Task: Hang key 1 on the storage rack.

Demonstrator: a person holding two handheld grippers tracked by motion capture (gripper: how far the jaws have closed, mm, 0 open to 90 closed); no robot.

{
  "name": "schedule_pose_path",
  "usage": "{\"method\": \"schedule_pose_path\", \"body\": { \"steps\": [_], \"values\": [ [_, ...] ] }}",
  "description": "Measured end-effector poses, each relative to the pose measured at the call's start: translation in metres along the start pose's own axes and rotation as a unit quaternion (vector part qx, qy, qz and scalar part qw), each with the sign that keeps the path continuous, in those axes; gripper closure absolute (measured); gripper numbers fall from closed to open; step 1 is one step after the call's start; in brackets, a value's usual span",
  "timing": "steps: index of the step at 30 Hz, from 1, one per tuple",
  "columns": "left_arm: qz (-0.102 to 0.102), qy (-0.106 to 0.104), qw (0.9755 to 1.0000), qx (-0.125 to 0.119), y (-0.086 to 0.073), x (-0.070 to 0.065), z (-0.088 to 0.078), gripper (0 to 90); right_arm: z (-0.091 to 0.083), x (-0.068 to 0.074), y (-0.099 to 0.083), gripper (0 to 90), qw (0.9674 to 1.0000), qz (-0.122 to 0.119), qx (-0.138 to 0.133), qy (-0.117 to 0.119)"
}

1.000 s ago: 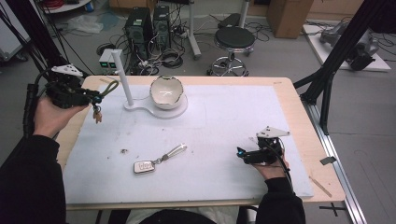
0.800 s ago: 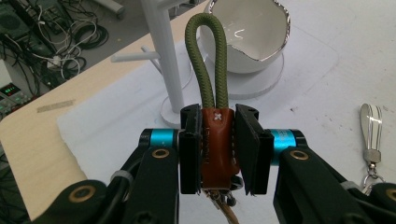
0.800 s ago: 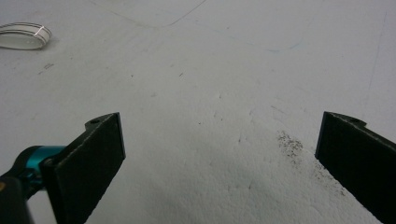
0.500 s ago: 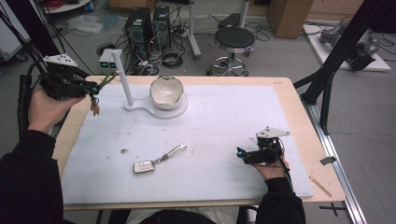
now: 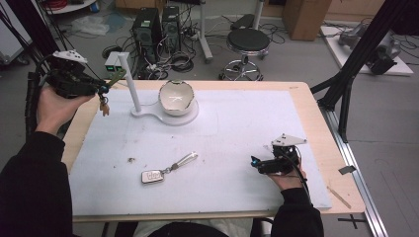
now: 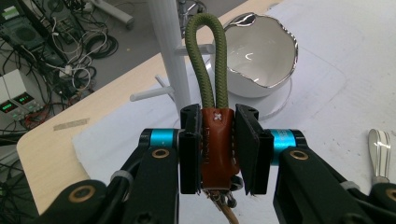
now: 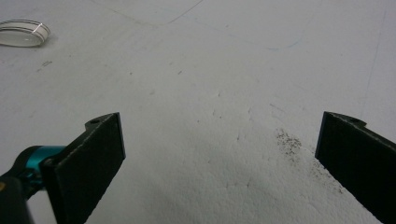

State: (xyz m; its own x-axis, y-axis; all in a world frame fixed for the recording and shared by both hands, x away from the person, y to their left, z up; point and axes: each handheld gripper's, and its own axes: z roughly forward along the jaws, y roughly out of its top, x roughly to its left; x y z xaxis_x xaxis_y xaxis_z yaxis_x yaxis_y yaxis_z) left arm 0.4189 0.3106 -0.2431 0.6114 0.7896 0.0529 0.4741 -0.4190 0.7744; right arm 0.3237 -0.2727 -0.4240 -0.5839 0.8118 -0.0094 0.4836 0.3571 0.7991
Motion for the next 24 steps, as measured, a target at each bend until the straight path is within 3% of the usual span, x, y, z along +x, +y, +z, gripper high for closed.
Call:
{"method": "schedule_pose_path", "body": {
  "steps": [13, 19, 20, 24],
  "values": [
    [0.01, 0.009, 0.9999, 0.006, 0.001, -0.003, 0.009, 71.8, 0.0, 0.0, -0.001, 0.5, 1.0, -0.002, 0.001, -0.003],
    [0.009, 0.015, 0.9996, 0.022, -0.003, -0.004, 0.019, 71.8, -0.001, 0.0, -0.001, 0.5, 1.0, -0.002, 0.002, -0.003],
    [0.012, 0.024, 0.9991, 0.034, -0.004, -0.003, 0.022, 71.8, -0.001, 0.0, -0.001, 0.5, 1.0, -0.002, 0.002, -0.003],
    [0.011, 0.026, 0.9991, 0.033, -0.004, -0.002, 0.024, 71.8, -0.001, 0.0, -0.002, 0.5, 1.0, -0.001, 0.003, -0.003]
  ]
}}
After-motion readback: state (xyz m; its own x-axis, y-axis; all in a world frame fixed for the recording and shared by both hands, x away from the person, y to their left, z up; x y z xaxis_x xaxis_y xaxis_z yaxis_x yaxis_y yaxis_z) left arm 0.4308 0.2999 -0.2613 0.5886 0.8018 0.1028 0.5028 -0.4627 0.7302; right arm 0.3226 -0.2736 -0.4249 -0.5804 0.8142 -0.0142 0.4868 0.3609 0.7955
